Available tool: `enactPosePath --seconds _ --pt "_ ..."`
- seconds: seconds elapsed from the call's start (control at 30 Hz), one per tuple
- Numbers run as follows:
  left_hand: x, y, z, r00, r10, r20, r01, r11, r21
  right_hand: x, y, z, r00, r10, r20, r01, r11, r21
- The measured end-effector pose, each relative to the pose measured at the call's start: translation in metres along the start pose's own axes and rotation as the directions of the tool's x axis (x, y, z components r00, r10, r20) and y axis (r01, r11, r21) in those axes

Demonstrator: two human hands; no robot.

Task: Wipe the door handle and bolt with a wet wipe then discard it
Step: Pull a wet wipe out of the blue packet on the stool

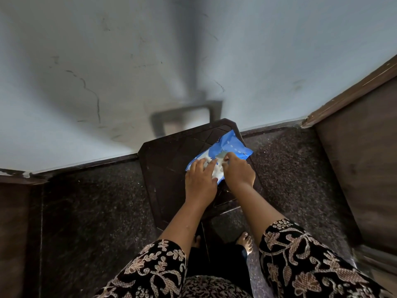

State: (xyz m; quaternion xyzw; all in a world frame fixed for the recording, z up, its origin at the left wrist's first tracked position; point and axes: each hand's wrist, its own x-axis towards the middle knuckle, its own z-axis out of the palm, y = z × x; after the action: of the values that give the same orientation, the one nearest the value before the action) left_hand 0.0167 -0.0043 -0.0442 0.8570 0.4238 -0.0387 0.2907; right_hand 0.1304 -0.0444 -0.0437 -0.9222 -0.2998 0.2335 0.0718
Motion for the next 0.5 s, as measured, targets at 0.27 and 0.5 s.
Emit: enactPosePath --seconds 0.27,0.5 --pt "-0.001 0.002 0.002 0.999 -0.04 -0.011 0.039 0.999 -0.036 -0.001 0.001 -0.005 0.995 -0.06 -0.082 0.071 0.987 0.143" --pt "0.005 0.007 -0.005 0.994 -0.099 -0.043 0.095 0.991 -0.091 -0.012 0.009 -0.004 0.986 -0.11 -0.124 0.161 0.818 0.552"
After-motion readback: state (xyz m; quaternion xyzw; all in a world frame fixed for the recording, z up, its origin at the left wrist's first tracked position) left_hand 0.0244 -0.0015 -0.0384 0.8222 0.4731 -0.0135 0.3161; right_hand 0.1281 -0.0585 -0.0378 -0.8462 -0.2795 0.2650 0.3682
